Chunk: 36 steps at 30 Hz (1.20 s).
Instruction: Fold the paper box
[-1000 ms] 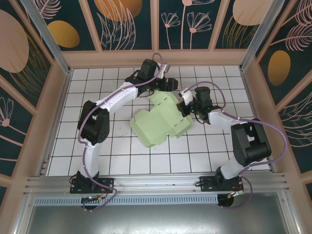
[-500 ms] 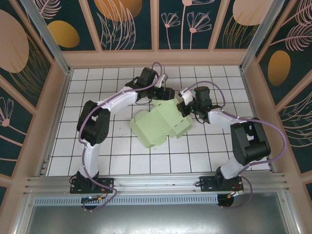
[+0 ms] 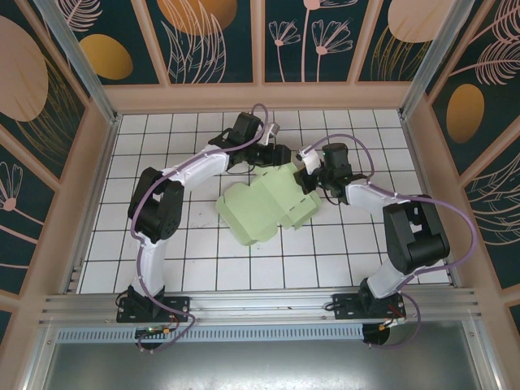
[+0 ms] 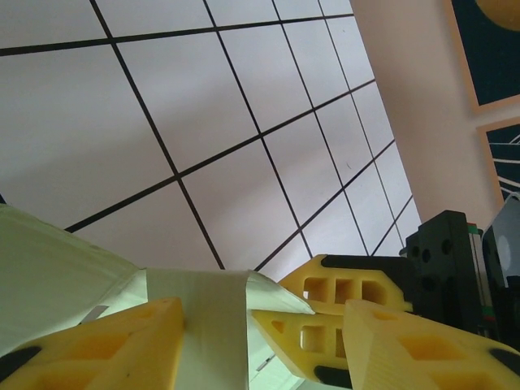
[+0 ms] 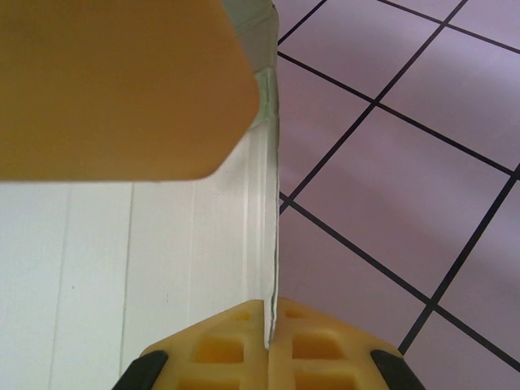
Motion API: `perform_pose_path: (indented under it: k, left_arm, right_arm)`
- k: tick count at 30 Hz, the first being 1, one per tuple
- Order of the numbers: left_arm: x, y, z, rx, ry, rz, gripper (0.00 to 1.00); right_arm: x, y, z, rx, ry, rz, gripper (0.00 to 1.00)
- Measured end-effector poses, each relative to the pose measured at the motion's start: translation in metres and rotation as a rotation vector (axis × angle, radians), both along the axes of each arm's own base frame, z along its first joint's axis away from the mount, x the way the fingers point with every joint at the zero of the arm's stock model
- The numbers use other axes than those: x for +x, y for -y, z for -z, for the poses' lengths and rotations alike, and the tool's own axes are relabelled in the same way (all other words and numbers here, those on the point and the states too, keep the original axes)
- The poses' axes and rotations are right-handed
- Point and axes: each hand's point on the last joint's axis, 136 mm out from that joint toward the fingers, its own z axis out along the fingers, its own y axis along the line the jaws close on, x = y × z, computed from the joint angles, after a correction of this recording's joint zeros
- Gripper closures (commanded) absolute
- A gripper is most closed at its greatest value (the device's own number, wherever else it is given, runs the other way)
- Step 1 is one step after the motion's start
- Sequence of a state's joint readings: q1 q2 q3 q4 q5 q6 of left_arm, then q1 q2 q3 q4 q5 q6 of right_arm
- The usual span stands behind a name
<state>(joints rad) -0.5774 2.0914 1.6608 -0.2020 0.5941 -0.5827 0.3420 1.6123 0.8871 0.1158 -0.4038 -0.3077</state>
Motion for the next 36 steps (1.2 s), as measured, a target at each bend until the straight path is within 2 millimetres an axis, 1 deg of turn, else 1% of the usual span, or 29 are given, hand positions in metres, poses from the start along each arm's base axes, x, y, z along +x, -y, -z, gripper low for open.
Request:
perform_pose_path:
  k: [3,7,11,19,24,26,28,30,33,36]
  left_arm:
    - [0.0,0.001,-0.001,-0.01,-0.009,-0.007,0.46]
    - [0.003,0.004,-0.004,-0.043,-0.023,-0.031,0.52]
    - [0.006,0.006,-0.005,-0.081,-0.054,-0.068,0.52]
    - [0.011,0.009,-0.012,-0.133,-0.083,-0.11,0.49]
    - [0.012,0.008,-0.012,-0.156,-0.046,-0.125,0.4]
    - [0.009,0.001,-0.014,-0.151,-0.019,-0.146,0.34]
    - [0.006,-0.007,-0.02,-0.152,0.016,-0.169,0.29]
    - [0.004,-0.016,-0.032,-0.157,0.067,-0.197,0.25]
    - [0.003,-0.034,-0.055,-0.164,0.16,-0.244,0.2]
    - [0.003,-0.061,-0.076,-0.163,0.26,-0.299,0.15]
  right_arm:
    - [0.0,0.0,0.001,-0.003,-0.001,0.002,1.0]
    - [0.002,-0.001,0.002,0.002,-0.001,0.002,1.0]
    - [0.003,-0.005,0.002,0.013,-0.005,0.006,1.0]
    - [0.008,-0.007,-0.001,0.036,0.001,0.016,1.0]
    - [0.01,-0.007,-0.002,0.041,0.005,0.029,1.0]
    - [0.011,-0.006,-0.002,0.039,0.008,0.033,1.0]
    - [0.011,-0.005,-0.002,0.037,0.008,0.039,1.0]
    - [0.013,-0.002,-0.002,0.039,0.002,0.053,1.0]
    - [0.016,0.005,-0.001,0.055,-0.019,0.09,1.0]
    - [0.019,0.013,0.001,0.058,-0.039,0.13,0.97]
